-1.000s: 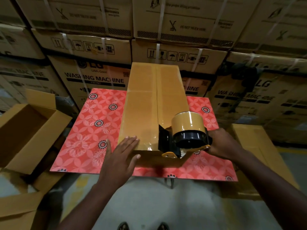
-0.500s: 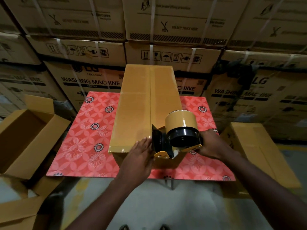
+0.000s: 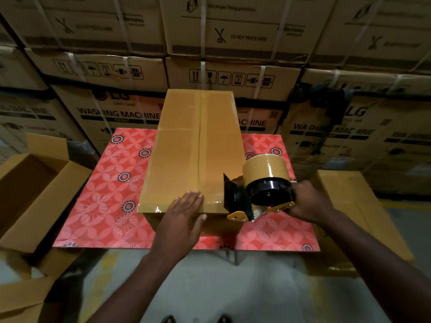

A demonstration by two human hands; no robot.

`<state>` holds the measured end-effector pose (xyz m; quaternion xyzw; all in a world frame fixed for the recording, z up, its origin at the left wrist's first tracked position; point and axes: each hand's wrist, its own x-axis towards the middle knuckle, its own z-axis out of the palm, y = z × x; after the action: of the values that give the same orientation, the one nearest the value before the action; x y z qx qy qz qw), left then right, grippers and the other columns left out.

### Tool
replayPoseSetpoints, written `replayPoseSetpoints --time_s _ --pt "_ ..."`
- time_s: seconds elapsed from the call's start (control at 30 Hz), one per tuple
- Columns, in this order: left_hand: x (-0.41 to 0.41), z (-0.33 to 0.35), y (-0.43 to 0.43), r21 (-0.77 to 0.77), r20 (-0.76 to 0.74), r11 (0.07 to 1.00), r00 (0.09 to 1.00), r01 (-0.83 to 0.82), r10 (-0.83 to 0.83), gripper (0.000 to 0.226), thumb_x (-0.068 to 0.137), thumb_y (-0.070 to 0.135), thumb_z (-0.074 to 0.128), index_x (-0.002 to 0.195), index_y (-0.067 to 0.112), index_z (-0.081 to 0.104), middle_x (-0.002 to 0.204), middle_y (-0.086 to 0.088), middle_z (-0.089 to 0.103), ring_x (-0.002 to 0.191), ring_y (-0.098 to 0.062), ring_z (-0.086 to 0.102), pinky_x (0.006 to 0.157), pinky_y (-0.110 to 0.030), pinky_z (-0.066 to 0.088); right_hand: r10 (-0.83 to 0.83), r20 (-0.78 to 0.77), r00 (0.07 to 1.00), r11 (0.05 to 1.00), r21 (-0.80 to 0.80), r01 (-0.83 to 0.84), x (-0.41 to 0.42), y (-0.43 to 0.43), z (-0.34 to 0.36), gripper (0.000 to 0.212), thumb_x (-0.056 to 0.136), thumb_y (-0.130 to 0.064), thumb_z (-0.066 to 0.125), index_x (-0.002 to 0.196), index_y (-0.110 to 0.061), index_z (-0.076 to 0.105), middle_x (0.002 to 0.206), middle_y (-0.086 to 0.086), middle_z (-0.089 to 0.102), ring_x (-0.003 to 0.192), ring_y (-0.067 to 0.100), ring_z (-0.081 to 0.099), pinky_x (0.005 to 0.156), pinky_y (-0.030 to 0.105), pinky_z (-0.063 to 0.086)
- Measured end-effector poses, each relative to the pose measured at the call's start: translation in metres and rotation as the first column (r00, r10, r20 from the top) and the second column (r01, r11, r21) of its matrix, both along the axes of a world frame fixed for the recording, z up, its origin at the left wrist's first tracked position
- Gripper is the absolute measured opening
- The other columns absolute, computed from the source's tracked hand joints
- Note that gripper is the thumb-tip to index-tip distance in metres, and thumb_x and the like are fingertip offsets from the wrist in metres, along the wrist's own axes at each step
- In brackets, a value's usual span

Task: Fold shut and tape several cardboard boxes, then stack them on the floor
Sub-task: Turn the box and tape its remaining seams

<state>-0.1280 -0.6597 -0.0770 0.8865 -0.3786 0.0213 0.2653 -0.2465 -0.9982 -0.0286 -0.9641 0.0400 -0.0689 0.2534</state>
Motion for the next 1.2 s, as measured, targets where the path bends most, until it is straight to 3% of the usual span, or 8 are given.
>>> replayPoseSetpoints --time_s 0.2,0.37,0.53,0.63,0.73,0.93,1.03,1.2 --pt "-0.030 0.001 -0.041 0.094 0.035 0.985 0.988 0.148 -0.152 0.053 0.099 0.043 0.038 0.134 0.012 0.061 0.155 -0.010 0.045 0.149 -0.026 0.032 0.123 -0.047 0.025 0.009 0.019 1.000 1.000 0.019 -0.010 0.006 -0.001 -0.001 0.043 0.071 -0.013 0.081 0.061 -0.038 0.047 0.054 -0.016 0.051 0.058 0.000 0.060 0.045 0.014 0.032" --pt "-0.033 -0.006 -0.051 0.039 0.104 0.981 0.975 0.191 -0.194 0.038 0.098 0.040 0.050 0.128 0.022 0.064 0.149 -0.006 0.053 0.148 -0.025 0.035 0.120 -0.049 0.031 -0.001 -0.016 1.000 0.999 0.040 0.002 0.004 -0.010 -0.010 0.016 0.072 -0.030 0.073 0.064 -0.021 0.062 0.057 -0.003 0.062 0.052 0.010 0.060 0.046 0.037 0.048" --pt "-0.028 -0.015 -0.046 -0.059 0.087 0.986 0.984 0.158 -0.153 0.035 0.097 0.031 0.061 0.131 0.021 0.064 0.150 -0.001 0.052 0.147 -0.018 0.036 0.121 -0.048 0.031 0.028 -0.022 0.999 0.998 0.061 -0.026 0.010 -0.014 -0.022 0.024 0.075 -0.041 0.070 0.077 -0.017 0.069 0.073 -0.002 0.069 0.067 0.017 0.067 0.057 0.045 0.054" --pt "-0.030 -0.017 -0.048 -0.089 0.064 0.990 0.992 0.113 -0.107 0.036 0.098 0.034 0.059 0.130 0.018 0.066 0.146 -0.001 0.056 0.145 -0.015 0.039 0.120 -0.049 0.032 -0.009 -0.035 0.999 0.999 0.042 0.010 0.007 -0.017 -0.017 0.032 0.073 -0.051 0.067 0.077 -0.019 0.068 0.070 -0.006 0.067 0.063 0.012 0.065 0.054 0.039 0.054" --pt "-0.031 -0.016 -0.049 -0.123 0.063 0.987 0.994 0.099 -0.092 0.049 0.101 0.039 0.050 0.147 0.020 0.053 0.155 0.004 0.047 0.148 -0.010 0.032 0.123 -0.041 0.026 -0.069 -0.036 0.997 0.997 -0.035 0.068 -0.008 -0.036 -0.009 0.032 0.067 -0.053 0.065 0.072 -0.021 0.067 0.060 -0.012 0.060 0.053 0.004 0.059 0.048 0.027 0.046" --pt "-0.036 -0.018 -0.054 -0.157 0.052 0.985 0.996 0.074 -0.066 0.049 0.102 0.038 0.043 0.148 0.021 0.051 0.154 0.005 0.047 0.148 -0.008 0.032 0.124 -0.033 0.020 -0.223 -0.206 0.953 0.966 -0.177 0.188 -0.042 -0.089 -0.020 0.017 0.070 -0.028 0.083 0.077 -0.020 0.070 0.068 -0.006 0.067 0.062 0.011 0.064 0.059 0.043 0.057" --pt "-0.036 -0.021 -0.056 -0.163 0.039 0.985 0.998 0.054 -0.048 0.050 0.102 0.040 0.042 0.147 0.021 0.053 0.154 0.006 0.047 0.148 -0.005 0.030 0.124 -0.029 0.016 -0.208 -0.245 0.947 0.968 -0.187 0.164 -0.034 -0.079 -0.024 0.022 0.069 -0.038 0.078 0.078 -0.020 0.071 0.072 -0.003 0.070 0.066 0.017 0.068 0.060 0.041 0.057" --pt "-0.036 -0.021 -0.058 -0.169 0.024 0.985 0.999 0.026 -0.022 0.051 0.102 0.043 0.041 0.146 0.021 0.054 0.154 0.006 0.046 0.148 -0.006 0.031 0.124 -0.033 0.017 -0.199 -0.272 0.942 0.968 -0.208 0.144 -0.017 -0.058 -0.033 0.015 0.074 -0.029 0.078 0.078 -0.020 0.067 0.069 -0.004 0.060 0.069 0.020 0.066 0.053 0.027 0.042"
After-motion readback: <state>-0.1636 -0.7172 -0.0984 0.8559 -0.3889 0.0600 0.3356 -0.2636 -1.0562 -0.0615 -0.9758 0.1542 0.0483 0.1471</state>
